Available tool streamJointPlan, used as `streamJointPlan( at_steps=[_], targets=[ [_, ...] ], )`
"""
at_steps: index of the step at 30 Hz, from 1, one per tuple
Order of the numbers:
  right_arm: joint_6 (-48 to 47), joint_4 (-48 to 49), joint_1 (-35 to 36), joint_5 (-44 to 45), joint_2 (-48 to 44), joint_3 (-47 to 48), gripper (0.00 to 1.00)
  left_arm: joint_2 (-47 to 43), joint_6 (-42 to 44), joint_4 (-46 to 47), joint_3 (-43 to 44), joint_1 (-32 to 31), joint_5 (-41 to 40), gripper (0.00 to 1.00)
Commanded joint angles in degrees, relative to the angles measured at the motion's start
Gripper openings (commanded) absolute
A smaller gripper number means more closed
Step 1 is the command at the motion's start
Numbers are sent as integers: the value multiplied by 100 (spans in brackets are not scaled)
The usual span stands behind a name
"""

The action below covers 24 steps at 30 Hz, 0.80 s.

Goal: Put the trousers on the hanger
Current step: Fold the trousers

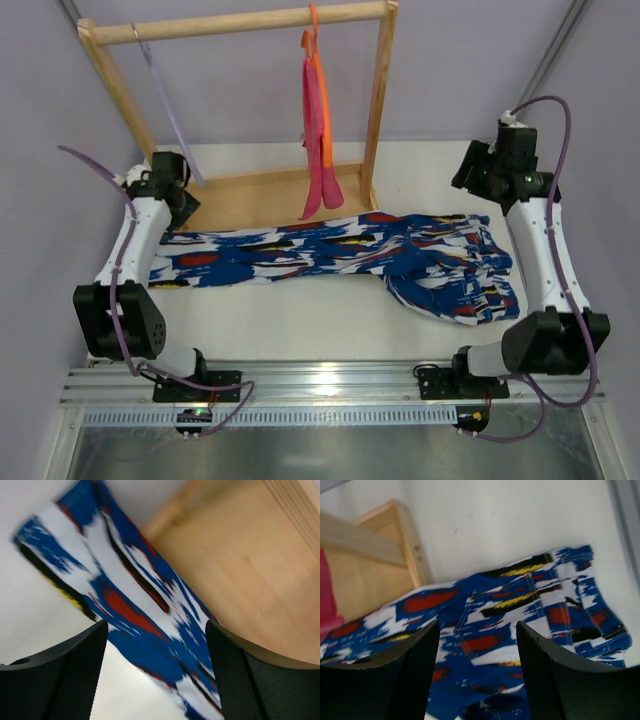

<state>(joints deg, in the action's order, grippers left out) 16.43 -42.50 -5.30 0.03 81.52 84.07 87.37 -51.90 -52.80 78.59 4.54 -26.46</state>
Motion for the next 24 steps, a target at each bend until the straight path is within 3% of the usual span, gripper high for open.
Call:
streamJointPlan(
  at_steps=[1, 3, 4, 8, 11, 15, 19, 24],
  targets=[
    [-87, -364, 617, 199, -916, -522, 65, -440, 575, 918, -536, -1023, 612, 80],
    [-34, -408, 1221, 181, -1477, -986, 65, -659, 620, 1113, -870, -1498, 939, 88],
    [-34, -452, 1433, 242, -1681, -1155, 65, -721, 698, 1314, -958, -1665, 1193, 100],
    [386, 12, 2102, -229, -2656, -2428, 64, -1099, 900, 1482, -1178, -2753, 1169, 100],
    [861, 321, 2533, -461, -3325, -3378, 61, -1398, 936, 1744, -1459, -3229, 1423, 100],
    [1932, 558, 2955, -320, -3844, -4222, 59, -1706, 839, 2018, -1986, -3503, 1573, 98],
    [2523, 322, 3281, 409, -3828, -4557, 57, -2013, 734, 2282, -2601, -3521, 1819, 98],
    [2769, 312, 3615, 1103, -3670, -4952, 65, -2321, 751, 2590, -2936, -3521, 2276, 97]
  ],
)
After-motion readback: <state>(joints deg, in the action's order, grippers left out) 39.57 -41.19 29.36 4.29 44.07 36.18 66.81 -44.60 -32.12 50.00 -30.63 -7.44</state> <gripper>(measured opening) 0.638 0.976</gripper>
